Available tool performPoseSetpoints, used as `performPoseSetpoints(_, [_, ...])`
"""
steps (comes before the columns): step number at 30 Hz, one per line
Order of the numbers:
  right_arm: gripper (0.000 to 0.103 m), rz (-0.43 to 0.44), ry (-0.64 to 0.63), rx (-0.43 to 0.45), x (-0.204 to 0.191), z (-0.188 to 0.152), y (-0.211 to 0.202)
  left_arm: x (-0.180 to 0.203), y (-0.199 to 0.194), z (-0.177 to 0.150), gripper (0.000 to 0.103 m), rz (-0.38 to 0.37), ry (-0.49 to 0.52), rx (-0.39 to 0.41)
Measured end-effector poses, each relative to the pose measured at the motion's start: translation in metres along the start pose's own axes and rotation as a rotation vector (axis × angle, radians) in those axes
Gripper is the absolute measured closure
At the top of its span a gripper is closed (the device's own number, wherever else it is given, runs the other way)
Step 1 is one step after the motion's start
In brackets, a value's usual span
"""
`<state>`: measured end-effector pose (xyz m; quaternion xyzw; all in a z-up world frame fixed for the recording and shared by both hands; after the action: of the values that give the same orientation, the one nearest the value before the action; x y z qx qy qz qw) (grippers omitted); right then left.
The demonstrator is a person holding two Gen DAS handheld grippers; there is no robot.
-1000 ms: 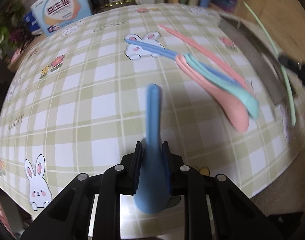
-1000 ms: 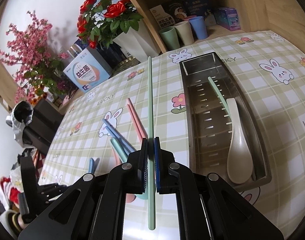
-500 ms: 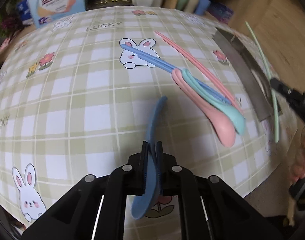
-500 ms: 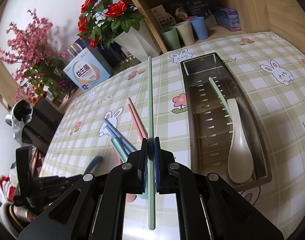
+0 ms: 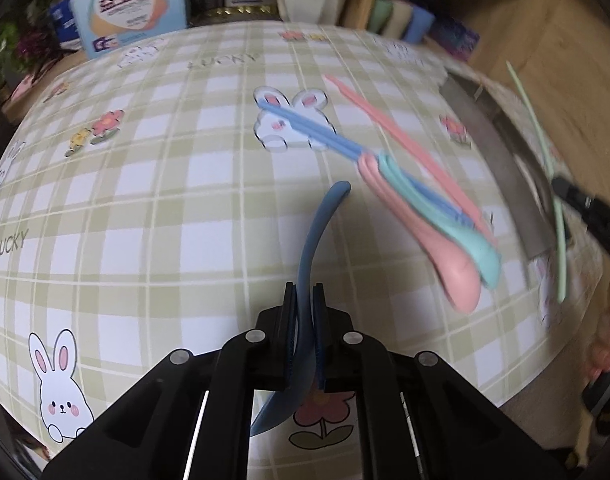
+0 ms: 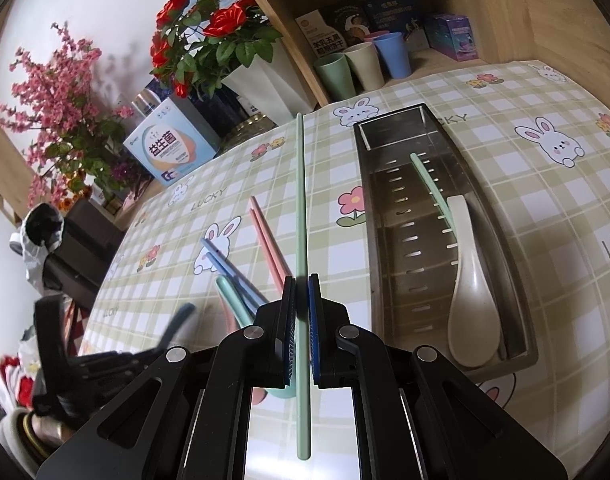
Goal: Organize utensils
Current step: 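Release the green chopstick into the tray while the left gripper carries the blue spoon over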
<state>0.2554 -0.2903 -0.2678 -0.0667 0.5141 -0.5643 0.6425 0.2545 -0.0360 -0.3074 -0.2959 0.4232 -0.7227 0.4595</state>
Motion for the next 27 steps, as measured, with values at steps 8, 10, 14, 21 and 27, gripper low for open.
performPoseSetpoints(8, [0.097, -0.082, -0.129, 0.055, 0.016, 0.053, -0.017, -0.010, -0.025, 0.033, 0.095, -0.058, -0.107, 0.101])
performPoseSetpoints(10, [0.097, -0.136, -0.161, 0.048, 0.027, 0.068, -0.015, -0.004, -0.029, 0.043, 0.095, -0.078, -0.113, 0.124])
performPoseSetpoints(14, [0.097, -0.178, -0.150, -0.003, 0.046, 0.081, 0.002, 0.011, -0.034, 0.057, 0.095, -0.109, -0.108, 0.152])
performPoseSetpoints(21, [0.097, -0.138, -0.051, -0.099, 0.051, 0.062, 0.037, 0.022, -0.031, 0.069, 0.095, -0.131, -0.087, 0.151])
performPoseSetpoints(27, [0.097, -0.144, -0.005, -0.149, 0.051, 0.049, 0.052, 0.018, -0.027, 0.072, 0.095, -0.157, -0.123, 0.141])
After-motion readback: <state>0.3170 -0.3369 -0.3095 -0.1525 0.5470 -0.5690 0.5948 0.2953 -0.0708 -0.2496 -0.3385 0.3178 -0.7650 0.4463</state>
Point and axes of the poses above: each gripper's, at about its wrist camera, not at the fingertips, and y roughly the way its jaws point, x to its right, z to its top, the point moved 6 cm from there along y, roughly the way its jaws point, and after that the axes turned 14 degrees about y, right-handed, at the moved point
